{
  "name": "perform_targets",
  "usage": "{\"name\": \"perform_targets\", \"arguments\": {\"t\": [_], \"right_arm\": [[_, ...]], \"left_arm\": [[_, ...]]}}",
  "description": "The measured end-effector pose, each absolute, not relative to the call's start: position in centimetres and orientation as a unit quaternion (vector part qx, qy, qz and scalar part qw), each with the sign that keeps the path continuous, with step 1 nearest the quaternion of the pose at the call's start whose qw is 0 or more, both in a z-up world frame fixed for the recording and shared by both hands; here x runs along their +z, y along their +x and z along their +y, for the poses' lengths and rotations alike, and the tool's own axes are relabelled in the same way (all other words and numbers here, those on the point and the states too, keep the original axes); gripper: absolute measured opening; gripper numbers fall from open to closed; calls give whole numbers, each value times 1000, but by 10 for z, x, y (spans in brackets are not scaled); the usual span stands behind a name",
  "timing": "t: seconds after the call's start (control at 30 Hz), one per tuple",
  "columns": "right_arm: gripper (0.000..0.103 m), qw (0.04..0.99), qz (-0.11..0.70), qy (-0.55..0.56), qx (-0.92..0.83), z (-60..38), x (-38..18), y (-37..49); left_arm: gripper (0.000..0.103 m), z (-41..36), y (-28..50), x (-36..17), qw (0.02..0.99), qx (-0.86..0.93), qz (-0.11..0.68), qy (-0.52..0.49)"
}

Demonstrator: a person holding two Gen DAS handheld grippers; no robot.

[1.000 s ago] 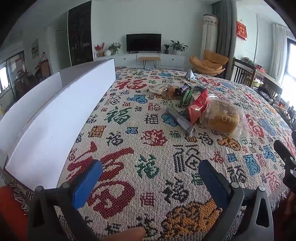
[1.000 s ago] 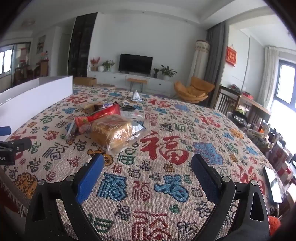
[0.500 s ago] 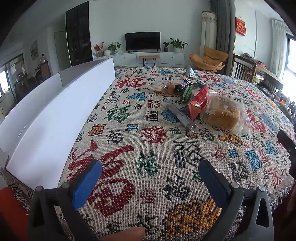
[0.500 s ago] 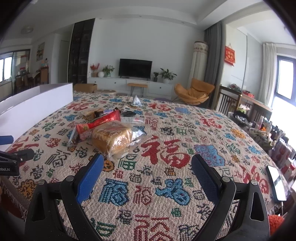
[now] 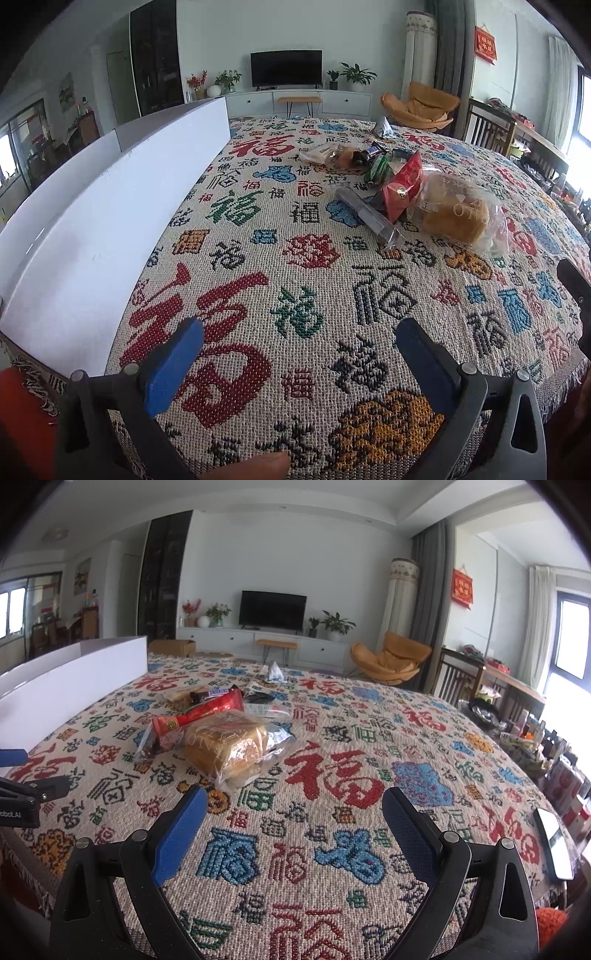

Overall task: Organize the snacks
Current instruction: 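Move the left tool toward the snack pile on the cloth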

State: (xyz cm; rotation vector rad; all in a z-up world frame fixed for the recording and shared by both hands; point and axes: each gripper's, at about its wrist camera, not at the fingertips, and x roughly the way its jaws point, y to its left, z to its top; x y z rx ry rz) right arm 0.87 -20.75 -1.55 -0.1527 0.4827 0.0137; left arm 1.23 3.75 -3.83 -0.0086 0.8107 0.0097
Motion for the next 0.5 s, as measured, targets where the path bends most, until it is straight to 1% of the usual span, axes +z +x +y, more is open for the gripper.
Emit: {"name": "perform_targets", "arguments": {"t": [0.5], "right_arm": [[97, 961, 266, -76, 20, -205, -26, 15]], "left_arm": [[103, 37, 23, -65, 900, 13, 436, 14]]}}
